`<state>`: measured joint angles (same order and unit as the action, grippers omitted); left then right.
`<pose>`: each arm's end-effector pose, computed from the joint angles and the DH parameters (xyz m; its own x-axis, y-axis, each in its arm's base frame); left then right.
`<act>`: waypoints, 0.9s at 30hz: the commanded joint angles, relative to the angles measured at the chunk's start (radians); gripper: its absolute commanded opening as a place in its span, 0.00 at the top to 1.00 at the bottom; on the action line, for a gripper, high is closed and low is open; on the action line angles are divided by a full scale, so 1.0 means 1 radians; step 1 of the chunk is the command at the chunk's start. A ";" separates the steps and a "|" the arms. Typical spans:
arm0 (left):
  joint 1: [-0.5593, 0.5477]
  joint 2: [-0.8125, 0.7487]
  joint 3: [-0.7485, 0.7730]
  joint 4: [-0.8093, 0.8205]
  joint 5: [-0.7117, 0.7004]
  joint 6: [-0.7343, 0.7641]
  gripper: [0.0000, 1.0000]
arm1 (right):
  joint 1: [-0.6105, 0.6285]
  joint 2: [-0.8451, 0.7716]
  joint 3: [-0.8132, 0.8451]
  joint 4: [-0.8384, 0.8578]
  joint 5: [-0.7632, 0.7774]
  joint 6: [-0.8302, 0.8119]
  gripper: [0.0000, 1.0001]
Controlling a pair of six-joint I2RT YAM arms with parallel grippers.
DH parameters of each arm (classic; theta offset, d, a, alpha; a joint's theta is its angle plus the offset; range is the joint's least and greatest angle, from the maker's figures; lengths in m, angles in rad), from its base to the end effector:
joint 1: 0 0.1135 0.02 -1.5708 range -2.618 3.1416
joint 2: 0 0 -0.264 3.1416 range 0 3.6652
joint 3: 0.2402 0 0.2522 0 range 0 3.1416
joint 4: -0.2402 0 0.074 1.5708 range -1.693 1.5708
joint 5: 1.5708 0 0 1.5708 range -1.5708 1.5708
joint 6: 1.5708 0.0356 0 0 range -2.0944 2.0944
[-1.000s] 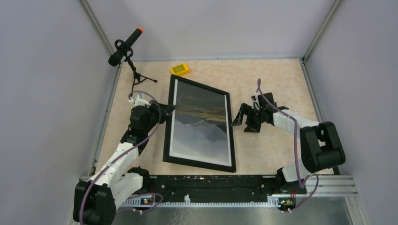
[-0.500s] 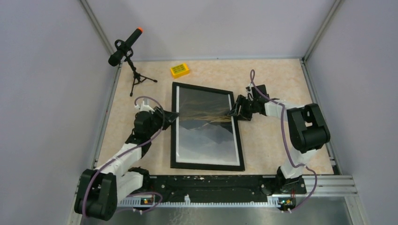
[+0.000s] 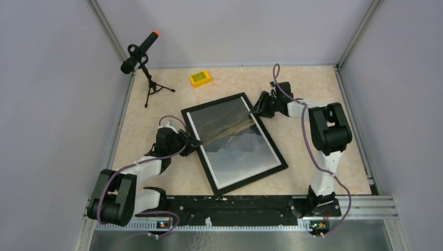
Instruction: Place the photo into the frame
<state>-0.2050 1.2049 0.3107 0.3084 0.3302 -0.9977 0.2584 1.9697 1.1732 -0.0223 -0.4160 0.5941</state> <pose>0.2086 -0.0552 0.1471 -0.6776 -0.6709 -0.3012 -0.2069 0.5669 -0.7973 0.3922 0.1185 0.1458 -0.8653 0.3009 -0.4009 -0.0196 0.7788 0.6269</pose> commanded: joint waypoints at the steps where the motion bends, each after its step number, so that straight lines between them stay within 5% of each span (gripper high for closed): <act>1: -0.026 -0.011 -0.034 -0.129 0.094 0.069 0.61 | 0.028 0.124 0.089 0.015 0.008 -0.031 0.51; 11: -0.171 -0.140 -0.053 -0.232 0.031 -0.026 0.54 | 0.147 0.331 0.376 -0.051 -0.005 -0.039 0.51; 22: -0.237 -0.145 -0.041 -0.281 -0.056 -0.087 0.36 | 0.293 0.528 0.720 -0.155 0.013 -0.077 0.51; 27: -0.269 -0.231 -0.028 -0.434 -0.138 -0.129 0.26 | 0.345 0.590 0.857 -0.249 0.026 -0.115 0.50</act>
<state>-0.4530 1.0328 0.2607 -0.0010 0.3283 -1.1114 0.5232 2.4836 1.9572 -0.0723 -0.3737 0.5220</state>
